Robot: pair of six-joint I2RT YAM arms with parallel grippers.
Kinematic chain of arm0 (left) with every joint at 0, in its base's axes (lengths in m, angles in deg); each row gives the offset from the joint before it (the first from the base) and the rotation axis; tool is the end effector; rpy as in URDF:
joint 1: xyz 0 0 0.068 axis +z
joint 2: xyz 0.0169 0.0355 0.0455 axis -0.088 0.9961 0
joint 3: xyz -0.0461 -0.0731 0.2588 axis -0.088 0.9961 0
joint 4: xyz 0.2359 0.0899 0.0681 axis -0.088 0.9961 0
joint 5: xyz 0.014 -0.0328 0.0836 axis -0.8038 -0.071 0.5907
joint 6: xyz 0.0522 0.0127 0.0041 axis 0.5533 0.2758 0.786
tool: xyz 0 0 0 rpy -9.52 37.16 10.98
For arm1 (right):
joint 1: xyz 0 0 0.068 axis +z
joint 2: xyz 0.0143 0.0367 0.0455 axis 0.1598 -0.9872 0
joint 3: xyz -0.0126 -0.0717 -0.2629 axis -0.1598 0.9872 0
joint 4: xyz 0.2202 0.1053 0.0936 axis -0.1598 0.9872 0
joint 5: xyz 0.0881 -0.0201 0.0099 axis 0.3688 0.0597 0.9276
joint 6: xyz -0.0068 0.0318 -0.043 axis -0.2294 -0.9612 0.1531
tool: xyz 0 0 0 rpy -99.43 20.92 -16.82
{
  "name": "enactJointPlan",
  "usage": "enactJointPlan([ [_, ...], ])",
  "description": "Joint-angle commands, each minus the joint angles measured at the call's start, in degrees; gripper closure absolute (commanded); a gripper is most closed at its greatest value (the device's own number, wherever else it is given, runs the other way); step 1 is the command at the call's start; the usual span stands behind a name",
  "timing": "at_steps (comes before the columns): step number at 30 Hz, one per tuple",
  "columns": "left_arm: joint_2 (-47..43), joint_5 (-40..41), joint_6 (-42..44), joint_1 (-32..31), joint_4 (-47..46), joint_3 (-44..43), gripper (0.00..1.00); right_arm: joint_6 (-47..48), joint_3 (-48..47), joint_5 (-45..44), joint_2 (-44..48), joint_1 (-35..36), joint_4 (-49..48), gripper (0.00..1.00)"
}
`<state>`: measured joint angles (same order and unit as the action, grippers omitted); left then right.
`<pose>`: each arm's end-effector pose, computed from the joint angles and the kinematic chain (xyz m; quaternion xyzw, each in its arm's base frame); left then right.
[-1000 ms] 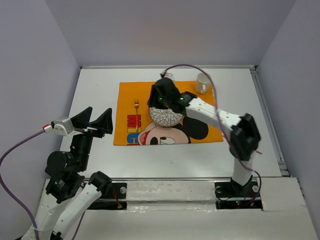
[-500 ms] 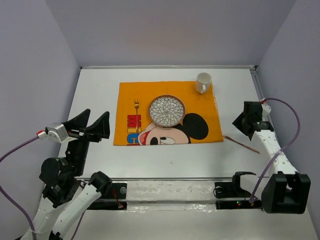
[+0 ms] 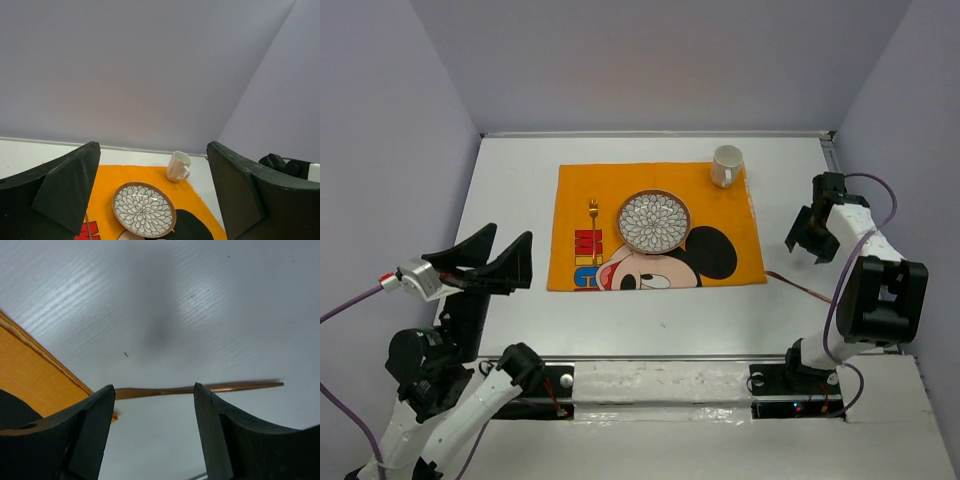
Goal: Set the dinner table for one person
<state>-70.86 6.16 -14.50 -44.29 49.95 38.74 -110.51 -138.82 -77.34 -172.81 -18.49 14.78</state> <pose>0.0190 -0.0003 0.3989 -0.0294 0.4711 -0.2944 0.8310 0.2882 -0.0543 0.2212 0.2768 0.9412 -0.0807 0.1763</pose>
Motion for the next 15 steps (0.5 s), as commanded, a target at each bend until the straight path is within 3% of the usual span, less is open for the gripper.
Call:
enactJointPlan([
  [1, -1.6, 1.9, 1.3, -2.1, -2.8, -0.4, 0.01, 3.8, -4.2, -2.4, -0.9, -0.1, 12.1, 0.24],
  [3, -1.9, 2.3, 1.5, -3.2, -2.7, -0.4, 0.01, 5.4, -4.1, 1.2, -1.5, -0.1, 11.8, 0.17],
  [5, -2.0, 2.7, 1.5, -3.8, -2.7, -0.5, 0.01, 5.9, -6.9, 4.4, -6.4, -0.1, 14.7, 0.16],
  [7, -2.2, 2.8, 1.6, -4.5, -2.8, -0.5, 0.01, 7.3, -8.4, 7.6, -8.8, -0.1, 16.1, 0.17],
  [9, -2.3, 3.0, 1.7, -5.1, -2.7, -0.5, 0.01, 6.1, -11.0, 5.6, -11.6, 0.7, 19.6, 0.2],
  [15, -3.4, 3.7, 1.7, -6.4, -2.5, -0.6, 0.01, 5.7, -7.8, 10.6, -12.9, 1.2, 18.3, 0.25],
])
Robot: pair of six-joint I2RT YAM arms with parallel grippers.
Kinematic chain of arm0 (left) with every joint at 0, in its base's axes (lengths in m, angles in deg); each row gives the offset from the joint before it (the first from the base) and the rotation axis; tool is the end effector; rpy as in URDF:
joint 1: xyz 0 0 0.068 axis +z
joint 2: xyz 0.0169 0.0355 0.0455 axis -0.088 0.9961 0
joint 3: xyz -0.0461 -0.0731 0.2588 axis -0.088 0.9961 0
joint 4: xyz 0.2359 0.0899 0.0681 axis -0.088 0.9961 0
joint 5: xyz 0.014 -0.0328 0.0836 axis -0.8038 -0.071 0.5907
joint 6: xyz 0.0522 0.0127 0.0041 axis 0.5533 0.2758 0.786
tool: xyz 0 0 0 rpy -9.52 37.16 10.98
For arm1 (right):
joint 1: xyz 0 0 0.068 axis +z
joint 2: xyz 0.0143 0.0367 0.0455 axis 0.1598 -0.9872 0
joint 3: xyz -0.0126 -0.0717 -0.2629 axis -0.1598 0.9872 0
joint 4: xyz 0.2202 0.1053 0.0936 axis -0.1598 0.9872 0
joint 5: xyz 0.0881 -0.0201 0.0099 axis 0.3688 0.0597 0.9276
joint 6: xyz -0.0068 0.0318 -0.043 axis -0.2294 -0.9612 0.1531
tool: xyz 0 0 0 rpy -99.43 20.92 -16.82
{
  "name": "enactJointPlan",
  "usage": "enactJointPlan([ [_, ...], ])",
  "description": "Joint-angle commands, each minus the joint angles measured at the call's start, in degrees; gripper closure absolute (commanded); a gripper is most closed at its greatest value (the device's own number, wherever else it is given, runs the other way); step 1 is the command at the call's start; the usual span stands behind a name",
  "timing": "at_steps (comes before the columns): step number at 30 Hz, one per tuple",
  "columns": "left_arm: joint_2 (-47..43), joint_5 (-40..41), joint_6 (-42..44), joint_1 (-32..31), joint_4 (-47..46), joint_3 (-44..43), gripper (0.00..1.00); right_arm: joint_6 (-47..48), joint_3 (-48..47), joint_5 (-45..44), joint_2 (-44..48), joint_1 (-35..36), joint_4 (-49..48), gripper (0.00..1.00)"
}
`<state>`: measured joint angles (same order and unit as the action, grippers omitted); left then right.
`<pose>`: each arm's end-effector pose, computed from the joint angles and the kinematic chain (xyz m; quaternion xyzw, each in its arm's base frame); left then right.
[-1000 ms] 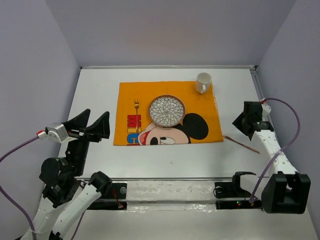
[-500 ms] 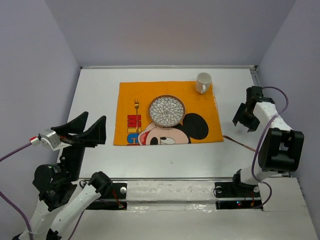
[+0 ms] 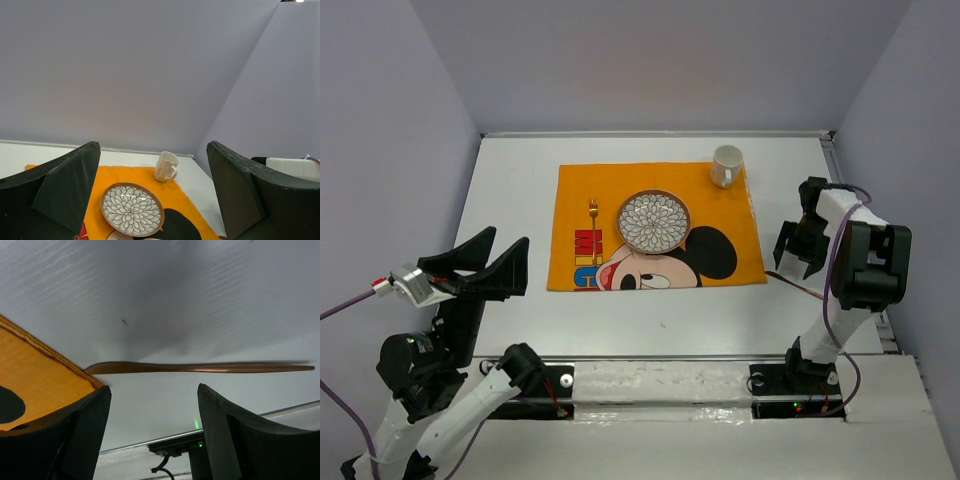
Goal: Set the dinner table for one person
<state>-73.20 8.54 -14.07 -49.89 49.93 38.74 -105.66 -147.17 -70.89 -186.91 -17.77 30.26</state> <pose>0.0112 0.0073 0.3982 -0.0297 0.4592 -0.3290 0.8246 0.3076 -0.0495 0.1845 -0.2175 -0.9749 0.0454 0.0138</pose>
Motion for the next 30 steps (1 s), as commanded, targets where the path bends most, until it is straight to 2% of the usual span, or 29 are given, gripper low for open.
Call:
enactJointPlan([
  [1, -1.0, 1.3, 1.3, -0.9, -2.5, -0.6, 0.01, 0.3, 1.0, 3.4, 1.3, 0.5, 2.4, 0.25],
  [9, -0.6, 1.6, 1.4, -1.6, -2.4, -0.6, 0.01, -0.3, 3.0, 2.6, 0.5, 2.4, 1.3, 0.21],
  [11, -0.3, 1.5, 1.4, -1.6, -2.4, -0.7, 0.01, -0.8, 3.8, 2.4, 2.2, 2.4, 0.5, 0.3],
  [12, -0.2, 1.6, 1.4, -1.6, -2.4, -0.7, 0.01, -1.0, 4.2, 2.6, 3.0, 2.4, 0.2, 0.4],
  [15, -0.1, 1.5, 1.4, -1.6, -2.4, -0.6, 0.01, -2.0, 5.4, 1.8, 4.5, 2.4, -0.6, 0.47],
  [20, 0.3, 1.8, 1.6, -1.6, -2.2, -0.5, 0.01, -2.7, 5.2, -1.9, 3.3, 3.0, -1.3, 0.48],
  [30, 1.5, 2.4, 1.7, -1.6, -2.3, -0.5, 0.01, -2.5, 2.7, -1.6, -2.6, 3.0, -4.7, 0.5],
])
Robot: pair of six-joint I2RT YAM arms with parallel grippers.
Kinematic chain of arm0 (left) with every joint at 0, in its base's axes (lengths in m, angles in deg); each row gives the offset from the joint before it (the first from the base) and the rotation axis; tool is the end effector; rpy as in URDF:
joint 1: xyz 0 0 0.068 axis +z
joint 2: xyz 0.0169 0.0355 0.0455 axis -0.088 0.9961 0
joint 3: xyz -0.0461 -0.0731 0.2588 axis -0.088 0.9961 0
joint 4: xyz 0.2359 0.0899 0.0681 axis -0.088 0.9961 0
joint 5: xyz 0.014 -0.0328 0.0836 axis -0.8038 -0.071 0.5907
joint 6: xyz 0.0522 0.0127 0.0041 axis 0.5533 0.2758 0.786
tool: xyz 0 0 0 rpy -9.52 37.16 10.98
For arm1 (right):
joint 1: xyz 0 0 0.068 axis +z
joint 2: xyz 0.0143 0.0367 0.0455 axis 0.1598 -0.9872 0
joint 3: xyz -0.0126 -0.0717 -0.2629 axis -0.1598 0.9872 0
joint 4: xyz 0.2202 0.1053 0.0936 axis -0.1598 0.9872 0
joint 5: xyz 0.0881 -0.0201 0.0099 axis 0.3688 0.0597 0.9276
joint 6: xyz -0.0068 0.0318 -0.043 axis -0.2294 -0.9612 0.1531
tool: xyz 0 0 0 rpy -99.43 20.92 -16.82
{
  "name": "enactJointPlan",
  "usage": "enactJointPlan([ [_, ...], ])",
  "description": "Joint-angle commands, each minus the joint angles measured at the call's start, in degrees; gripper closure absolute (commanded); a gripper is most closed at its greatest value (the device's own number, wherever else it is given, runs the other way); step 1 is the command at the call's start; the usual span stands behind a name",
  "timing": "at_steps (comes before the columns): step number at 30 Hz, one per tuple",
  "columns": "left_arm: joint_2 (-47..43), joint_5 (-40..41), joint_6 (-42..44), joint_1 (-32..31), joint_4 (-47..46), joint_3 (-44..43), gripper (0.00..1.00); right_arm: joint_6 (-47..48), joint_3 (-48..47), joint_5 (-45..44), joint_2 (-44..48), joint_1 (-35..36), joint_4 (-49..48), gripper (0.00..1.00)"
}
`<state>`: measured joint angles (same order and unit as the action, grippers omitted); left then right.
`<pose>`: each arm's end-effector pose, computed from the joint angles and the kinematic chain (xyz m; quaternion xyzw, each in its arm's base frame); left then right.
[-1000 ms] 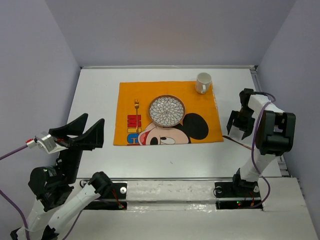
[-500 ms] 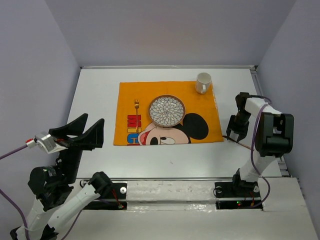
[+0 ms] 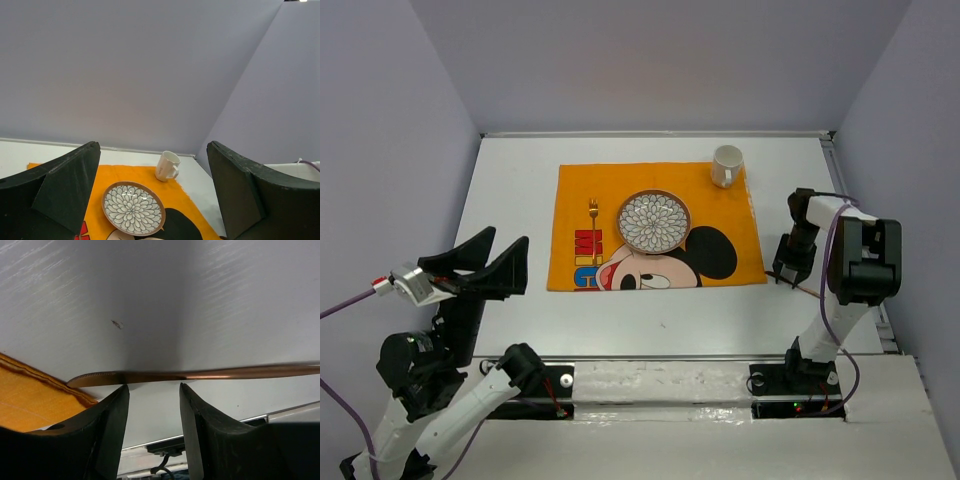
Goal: Set the dinner table for one person
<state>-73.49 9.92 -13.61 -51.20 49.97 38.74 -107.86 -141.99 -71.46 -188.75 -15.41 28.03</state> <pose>0.0108 0.0088 0.3978 -0.0337 0.4603 -0.3304 0.8233 0.2972 -0.0358 0.1546 -0.2137 -0.9739 0.0554 0.0529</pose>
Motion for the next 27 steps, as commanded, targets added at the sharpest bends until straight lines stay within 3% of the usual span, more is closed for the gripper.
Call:
enactJointPlan([
  [1, 1.9, 0.9, 1.3, -0.3, -2.3, -0.5, 0.01, -0.3, -3.1, -1.2, -1.0, 0.6, -2.6, 0.5],
  [17, 4.1, 1.3, 1.6, 0.0, -2.3, -0.3, 0.01, 0.5, -10.6, -0.6, -5.0, 0.6, -8.6, 0.59],
  [22, 4.0, 1.2, 1.6, 0.1, -2.3, -0.3, 0.01, 0.2, -9.3, 1.9, 0.2, 1.6, -8.7, 0.59],
  [27, 3.5, 0.8, 1.5, 0.1, -2.3, -0.3, 0.01, -2.7, -4.8, -4.8, 7.6, -0.5, -7.9, 0.5],
])
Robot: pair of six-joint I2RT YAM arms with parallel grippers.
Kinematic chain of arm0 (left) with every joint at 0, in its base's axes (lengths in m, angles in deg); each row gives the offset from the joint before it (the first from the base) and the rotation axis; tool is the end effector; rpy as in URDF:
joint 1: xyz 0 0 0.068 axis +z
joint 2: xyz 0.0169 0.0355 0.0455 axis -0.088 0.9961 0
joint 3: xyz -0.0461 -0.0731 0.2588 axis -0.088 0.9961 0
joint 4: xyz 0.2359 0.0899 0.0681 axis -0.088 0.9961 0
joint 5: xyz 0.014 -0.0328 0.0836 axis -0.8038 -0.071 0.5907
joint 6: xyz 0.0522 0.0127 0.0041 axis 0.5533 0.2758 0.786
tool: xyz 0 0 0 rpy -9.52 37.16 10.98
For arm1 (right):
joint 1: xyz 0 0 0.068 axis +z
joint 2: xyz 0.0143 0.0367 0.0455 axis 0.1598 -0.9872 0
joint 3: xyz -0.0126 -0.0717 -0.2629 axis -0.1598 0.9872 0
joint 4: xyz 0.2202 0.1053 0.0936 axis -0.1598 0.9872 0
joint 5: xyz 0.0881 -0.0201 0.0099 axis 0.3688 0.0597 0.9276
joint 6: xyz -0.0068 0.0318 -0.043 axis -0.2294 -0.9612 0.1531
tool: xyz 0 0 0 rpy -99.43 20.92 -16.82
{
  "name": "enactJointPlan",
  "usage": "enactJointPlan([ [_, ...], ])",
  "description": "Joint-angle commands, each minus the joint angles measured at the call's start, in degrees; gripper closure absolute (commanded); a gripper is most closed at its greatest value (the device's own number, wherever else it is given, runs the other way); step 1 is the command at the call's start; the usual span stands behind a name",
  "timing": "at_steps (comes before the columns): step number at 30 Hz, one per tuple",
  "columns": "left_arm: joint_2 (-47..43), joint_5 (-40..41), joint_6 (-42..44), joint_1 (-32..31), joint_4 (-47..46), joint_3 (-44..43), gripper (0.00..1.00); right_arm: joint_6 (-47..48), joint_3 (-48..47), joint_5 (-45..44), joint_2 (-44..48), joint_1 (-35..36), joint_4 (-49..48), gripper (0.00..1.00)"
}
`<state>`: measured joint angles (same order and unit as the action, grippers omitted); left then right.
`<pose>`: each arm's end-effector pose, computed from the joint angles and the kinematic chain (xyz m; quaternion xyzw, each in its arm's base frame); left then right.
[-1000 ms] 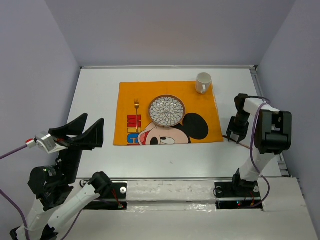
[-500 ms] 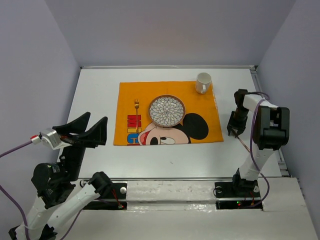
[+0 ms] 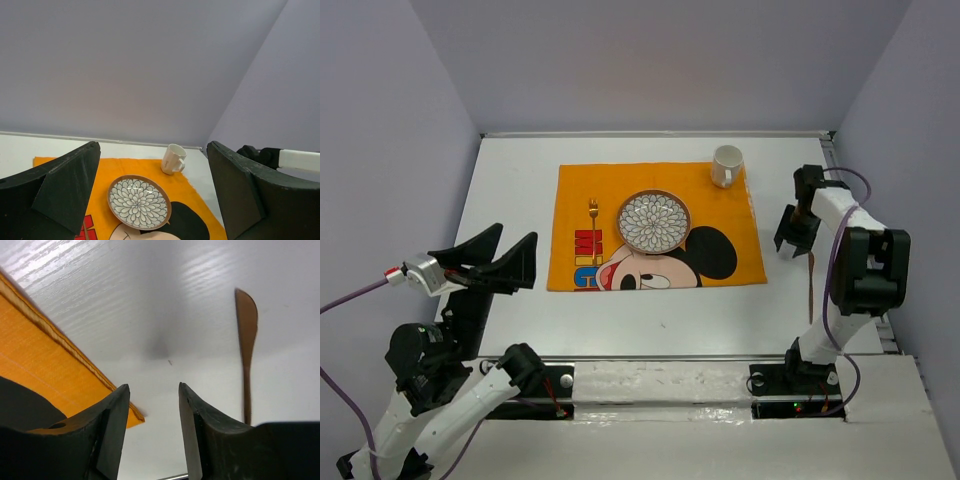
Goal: Set the dinner table for one person
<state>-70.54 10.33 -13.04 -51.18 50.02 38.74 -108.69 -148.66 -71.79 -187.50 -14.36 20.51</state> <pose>0.0211 -0.0016 0.3983 -0.0249 0.4821 -0.3150 0.8171 0.3340 -0.0339 0.1889 0.2182 0.9716 -0.0420 0.0818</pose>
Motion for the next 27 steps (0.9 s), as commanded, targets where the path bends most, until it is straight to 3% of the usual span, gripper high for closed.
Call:
enactJointPlan([
  [1, 0.3, 0.2, 0.9, 0.1, -2.4, -0.3, 0.01, -2.4, 2.4, -6.1, 6.6, -2.1, 0.1, 0.47],
  [6, -0.8, 0.1, 0.7, -0.1, -2.4, -0.2, 0.01, -5.5, 3.7, -16.8, 6.7, -3.2, 5.3, 0.28],
  [15, -2.4, 0.5, 0.7, -1.2, -2.5, -0.3, 0.01, -6.9, 5.9, -12.7, 4.7, -8.1, 7.4, 0.15],
  [19, -3.0, 0.4, 0.8, -1.7, -2.5, -0.2, 0.01, -7.1, 8.5, -8.6, 4.3, -10.6, 4.2, 0.22],
  [25, -3.1, 0.6, 0.8, -1.7, -2.5, -0.2, 0.01, -8.5, 12.2, -6.6, 3.4, -11.3, -1.3, 0.51],
  [27, -2.8, 0.8, 0.9, -1.7, -2.5, -0.2, 0.01, -8.9, 12.7, -6.8, 3.7, -11.3, -2.7, 0.55],
])
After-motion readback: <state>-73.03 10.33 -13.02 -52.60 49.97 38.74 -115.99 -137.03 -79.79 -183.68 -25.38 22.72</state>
